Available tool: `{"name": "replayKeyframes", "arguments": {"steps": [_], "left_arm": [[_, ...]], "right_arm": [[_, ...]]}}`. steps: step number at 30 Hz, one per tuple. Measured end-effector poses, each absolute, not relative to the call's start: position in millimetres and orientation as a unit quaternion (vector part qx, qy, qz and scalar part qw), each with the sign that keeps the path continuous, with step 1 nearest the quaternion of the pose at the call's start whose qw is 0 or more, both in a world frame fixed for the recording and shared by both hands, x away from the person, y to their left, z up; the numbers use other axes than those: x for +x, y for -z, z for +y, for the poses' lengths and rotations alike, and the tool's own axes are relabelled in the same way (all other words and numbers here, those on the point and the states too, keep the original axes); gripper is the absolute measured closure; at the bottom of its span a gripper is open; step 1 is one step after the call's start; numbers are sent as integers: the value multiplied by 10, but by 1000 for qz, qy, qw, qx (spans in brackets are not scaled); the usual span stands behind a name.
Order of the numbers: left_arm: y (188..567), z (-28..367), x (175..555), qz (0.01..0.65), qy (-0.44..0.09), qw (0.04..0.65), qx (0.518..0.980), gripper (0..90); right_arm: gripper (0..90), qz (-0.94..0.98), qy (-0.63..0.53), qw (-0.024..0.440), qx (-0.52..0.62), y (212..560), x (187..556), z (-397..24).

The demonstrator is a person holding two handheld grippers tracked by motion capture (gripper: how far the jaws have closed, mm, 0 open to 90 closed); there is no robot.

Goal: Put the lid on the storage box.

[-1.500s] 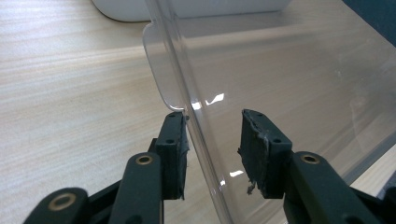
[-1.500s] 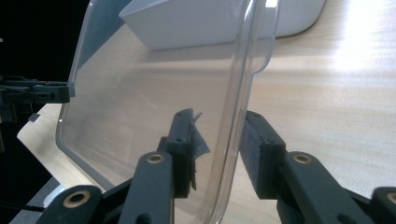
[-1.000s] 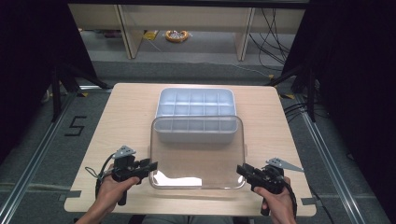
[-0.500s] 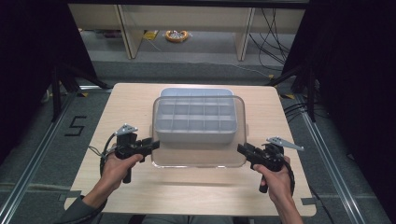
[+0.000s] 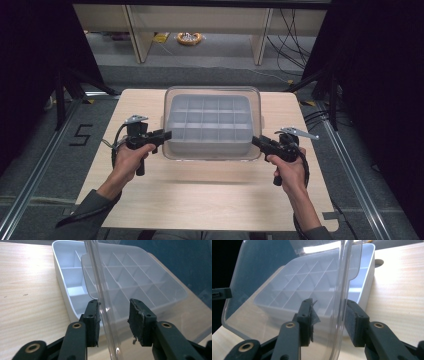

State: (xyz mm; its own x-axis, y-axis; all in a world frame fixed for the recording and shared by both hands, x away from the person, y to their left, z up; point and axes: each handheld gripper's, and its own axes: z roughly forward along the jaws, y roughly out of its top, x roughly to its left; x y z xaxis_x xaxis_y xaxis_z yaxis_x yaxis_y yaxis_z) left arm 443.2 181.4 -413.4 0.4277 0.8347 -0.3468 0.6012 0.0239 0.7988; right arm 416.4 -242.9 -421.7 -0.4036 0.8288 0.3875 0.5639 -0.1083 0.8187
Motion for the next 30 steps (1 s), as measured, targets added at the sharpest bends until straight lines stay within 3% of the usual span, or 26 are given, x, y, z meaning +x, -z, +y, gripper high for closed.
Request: {"name": "replayKeyframes", "arguments": {"steps": [4,6,11,13,14,30], "left_arm": [[4126,1786,4662,536,-118,491,677,601],[4124,1776,4747,542,-117,491,672,599],[4113,1772,4907,552,-121,490,664,598],[4112,1775,4955,554,-124,488,664,598],[4111,1779,4979,556,-125,486,662,598],[4250,1760,5191,582,-117,467,656,596]], "right_arm": [[617,645,-520,126,545,4141,4329,-2389],[617,653,-517,147,534,4134,4419,-2402],[615,640,-515,130,556,4108,4560,-2348],[614,647,-512,150,545,4140,4644,-2356],[613,638,-511,133,560,4129,4647,-2322],[597,635,-488,124,586,4270,4869,-2231]]}}
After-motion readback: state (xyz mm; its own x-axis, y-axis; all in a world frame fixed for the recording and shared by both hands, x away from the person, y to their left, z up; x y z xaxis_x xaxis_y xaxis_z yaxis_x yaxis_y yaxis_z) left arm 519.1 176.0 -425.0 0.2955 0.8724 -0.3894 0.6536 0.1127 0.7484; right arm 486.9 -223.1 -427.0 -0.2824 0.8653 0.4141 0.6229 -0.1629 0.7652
